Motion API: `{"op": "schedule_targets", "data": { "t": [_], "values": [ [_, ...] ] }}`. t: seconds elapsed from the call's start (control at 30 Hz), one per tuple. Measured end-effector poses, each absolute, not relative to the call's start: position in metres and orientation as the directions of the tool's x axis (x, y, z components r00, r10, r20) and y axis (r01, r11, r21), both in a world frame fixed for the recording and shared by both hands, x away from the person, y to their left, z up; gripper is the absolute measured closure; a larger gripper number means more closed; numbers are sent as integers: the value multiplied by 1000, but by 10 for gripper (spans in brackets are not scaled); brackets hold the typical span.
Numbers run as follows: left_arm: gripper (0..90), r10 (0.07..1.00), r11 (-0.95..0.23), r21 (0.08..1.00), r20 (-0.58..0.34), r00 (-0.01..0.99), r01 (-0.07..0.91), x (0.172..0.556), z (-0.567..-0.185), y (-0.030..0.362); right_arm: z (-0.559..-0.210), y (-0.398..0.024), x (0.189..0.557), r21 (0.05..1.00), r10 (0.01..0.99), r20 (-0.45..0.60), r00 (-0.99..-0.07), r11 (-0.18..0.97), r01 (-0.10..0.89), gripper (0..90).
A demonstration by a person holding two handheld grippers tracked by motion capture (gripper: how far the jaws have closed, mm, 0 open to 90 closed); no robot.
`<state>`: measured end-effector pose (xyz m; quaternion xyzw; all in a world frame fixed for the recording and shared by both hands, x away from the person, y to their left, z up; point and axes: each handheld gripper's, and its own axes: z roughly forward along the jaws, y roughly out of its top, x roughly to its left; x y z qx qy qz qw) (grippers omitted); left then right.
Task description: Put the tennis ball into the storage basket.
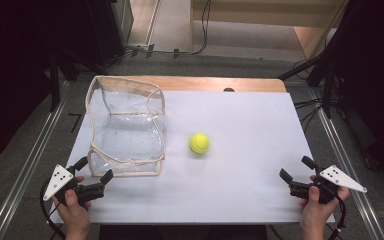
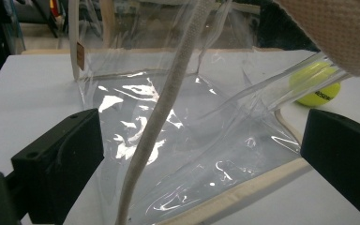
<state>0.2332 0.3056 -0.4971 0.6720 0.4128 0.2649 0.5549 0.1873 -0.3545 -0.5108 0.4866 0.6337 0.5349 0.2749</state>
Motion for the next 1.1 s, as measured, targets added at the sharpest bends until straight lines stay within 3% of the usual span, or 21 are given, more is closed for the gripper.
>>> {"op": "schedule_targets", "data": {
  "t": [0.47,1.1],
  "values": [
    [0,855,-77,961,-74,514,265,234,-498,301,-479,-324,197,942,896,64,-439,91,322,0],
    [0,851,-92,955,-71,520,281,236,-498,299,-445,-286,232,918,815,12,-580,220,329,0]
  ]
}}
